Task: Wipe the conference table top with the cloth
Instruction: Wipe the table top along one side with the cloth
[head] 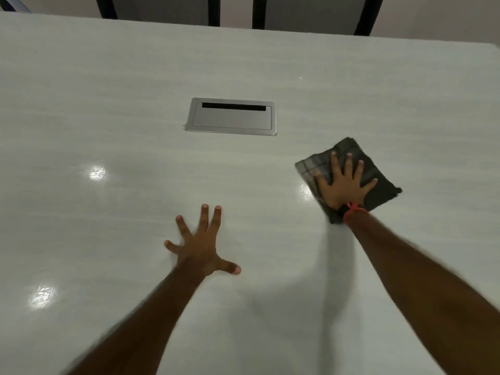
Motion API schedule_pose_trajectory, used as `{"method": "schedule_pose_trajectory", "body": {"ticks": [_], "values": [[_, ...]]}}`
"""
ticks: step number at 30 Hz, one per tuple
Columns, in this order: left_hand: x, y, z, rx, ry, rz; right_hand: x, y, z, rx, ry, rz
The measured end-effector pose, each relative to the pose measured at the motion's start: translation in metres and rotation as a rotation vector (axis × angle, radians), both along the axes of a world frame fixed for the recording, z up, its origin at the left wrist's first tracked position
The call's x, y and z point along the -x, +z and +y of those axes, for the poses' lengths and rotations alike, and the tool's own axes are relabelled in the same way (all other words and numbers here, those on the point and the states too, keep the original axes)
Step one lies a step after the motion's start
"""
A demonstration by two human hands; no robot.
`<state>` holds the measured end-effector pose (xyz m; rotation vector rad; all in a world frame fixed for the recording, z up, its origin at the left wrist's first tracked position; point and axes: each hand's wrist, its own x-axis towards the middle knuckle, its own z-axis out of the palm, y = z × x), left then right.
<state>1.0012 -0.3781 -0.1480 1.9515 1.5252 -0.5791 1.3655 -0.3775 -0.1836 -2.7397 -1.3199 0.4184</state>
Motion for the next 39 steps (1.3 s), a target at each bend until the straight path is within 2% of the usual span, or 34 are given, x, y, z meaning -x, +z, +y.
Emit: {"method": "schedule_pose_trajectory", "body": {"ticks": [3,6,8,10,12,15,17,18,19,22,24,27,29,32,34,36,39], "values": [[0.001,0.003,0.0,0.015,0.0,-0.026,0.076,-0.007,-0.035,0.005,0.05,-0.056],[0.002,0.006,-0.002,0.014,-0.01,-0.03,0.155,0.0,-0.13,0.02,0.358,-0.011],[0.003,0.006,-0.002,0.01,-0.012,-0.025,0.176,0.008,-0.201,0.049,0.524,0.025],[0.004,0.006,-0.002,0.013,-0.013,-0.032,0.156,0.011,-0.248,0.041,0.604,-0.018],[0.003,0.006,-0.002,0.013,-0.018,-0.038,0.109,0.008,-0.253,0.075,0.511,-0.073],[0.004,0.006,-0.003,0.013,-0.017,-0.045,0.055,0.006,-0.213,0.116,0.075,-0.067],[0.004,0.007,-0.004,0.022,-0.009,-0.05,0.064,0.006,-0.19,0.101,-0.128,-0.03],[0.004,0.007,-0.004,0.024,-0.01,-0.051,0.084,0.005,-0.19,0.097,-0.122,-0.041],[0.004,0.008,-0.004,0.023,-0.014,-0.053,0.11,0.004,-0.2,0.086,-0.053,-0.052],[0.004,0.008,-0.004,0.017,-0.009,-0.055,0.177,0.009,-0.264,0.103,0.355,-0.035],[0.003,0.009,-0.006,0.012,-0.005,-0.053,0.171,0.01,-0.293,0.096,0.573,-0.004],[0.006,0.006,-0.012,-0.019,0.003,-0.051,0.116,0.009,-0.304,0.075,0.852,-0.075],[0.007,0.005,-0.02,-0.026,0.025,-0.046,0.07,0.01,-0.293,0.082,0.825,-0.087],[0.004,0.006,-0.046,-0.017,0.087,-0.029,0.021,0.007,-0.259,0.111,0.452,-0.062],[-0.006,0.01,-0.079,0.004,0.13,-0.016,0.02,0.007,-0.248,0.107,0.298,-0.037],[-0.024,0.011,-0.121,0.012,0.158,-0.015,0.042,0.006,-0.268,0.086,0.367,-0.031],[-0.057,0.013,-0.178,0.022,0.159,-0.014,0.058,0.011,-0.338,0.089,0.865,0.016]]}}
